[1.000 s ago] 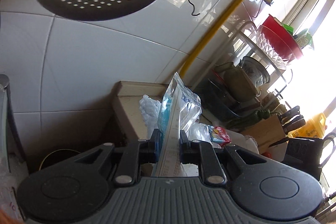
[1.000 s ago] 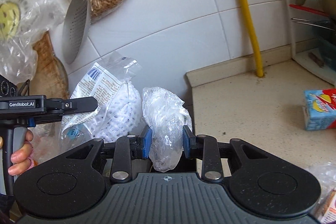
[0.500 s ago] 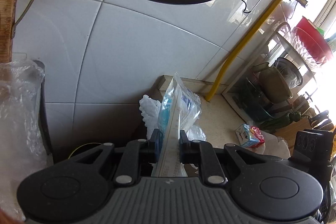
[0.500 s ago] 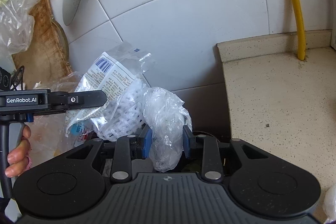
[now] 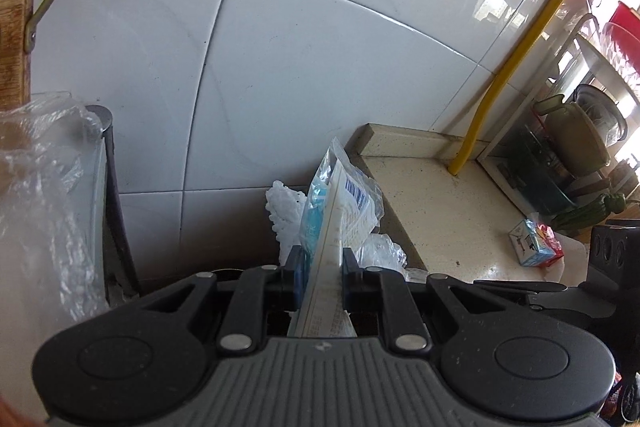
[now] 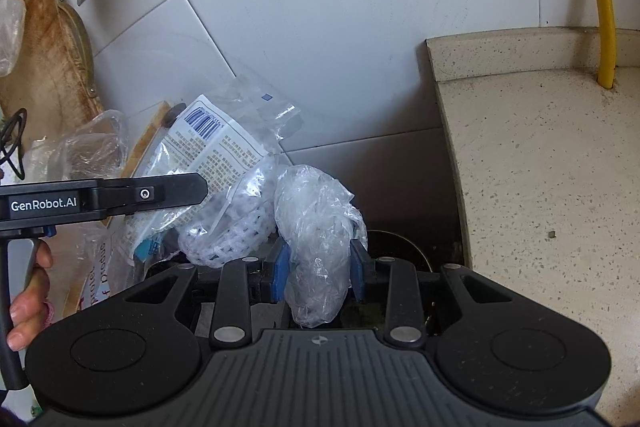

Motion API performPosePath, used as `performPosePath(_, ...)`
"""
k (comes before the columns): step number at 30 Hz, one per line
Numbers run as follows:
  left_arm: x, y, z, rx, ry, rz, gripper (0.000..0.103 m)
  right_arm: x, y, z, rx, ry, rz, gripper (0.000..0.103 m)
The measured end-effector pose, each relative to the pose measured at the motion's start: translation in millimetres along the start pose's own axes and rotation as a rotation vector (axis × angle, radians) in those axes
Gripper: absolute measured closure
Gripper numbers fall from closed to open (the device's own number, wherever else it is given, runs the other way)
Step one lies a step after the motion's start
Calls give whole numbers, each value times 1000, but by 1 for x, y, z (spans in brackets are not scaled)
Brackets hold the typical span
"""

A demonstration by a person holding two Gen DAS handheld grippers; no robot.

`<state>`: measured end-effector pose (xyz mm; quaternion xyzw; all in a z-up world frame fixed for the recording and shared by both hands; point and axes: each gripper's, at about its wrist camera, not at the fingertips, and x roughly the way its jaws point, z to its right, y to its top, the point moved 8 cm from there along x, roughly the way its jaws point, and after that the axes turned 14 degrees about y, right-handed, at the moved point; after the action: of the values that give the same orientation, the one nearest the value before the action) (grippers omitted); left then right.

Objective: Collect trash
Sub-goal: 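Open both tools over the bin to drop packet and bag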

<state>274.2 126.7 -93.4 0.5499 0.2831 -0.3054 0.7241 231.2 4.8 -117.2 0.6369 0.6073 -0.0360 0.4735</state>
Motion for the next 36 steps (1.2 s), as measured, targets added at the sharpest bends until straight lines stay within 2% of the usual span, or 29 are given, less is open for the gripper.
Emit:
performPosePath(5,14,1,-3,4,18,-26,90,14,1,3,5,-12,-23,63)
performPosePath(8,24,1,-7,7,43,-46,88,22,1,6,4,-20,-41,59)
performPosePath(10,32,1,-10,14,74,-55,82,29,-1,9,5,-36,-57,52)
performPosePath(12,38,-1,-13,20,96,-60,73,34,-3,13,11,-58,-68,27)
performPosePath(13,40,-2,-13,25,99,-66,73,36,-4,17,17,-69,-68,24)
performPosePath(20,49,-6,-14,17,88,-100,72,34,-7,32,65,-99,-62,25)
performPosePath(26,43,0,0,46,68,-82,72,19,-4,30,72,-104,-32,25)
performPosePath(36,29,6,44,117,1,-45,72,-36,3,22,64,-129,82,25)
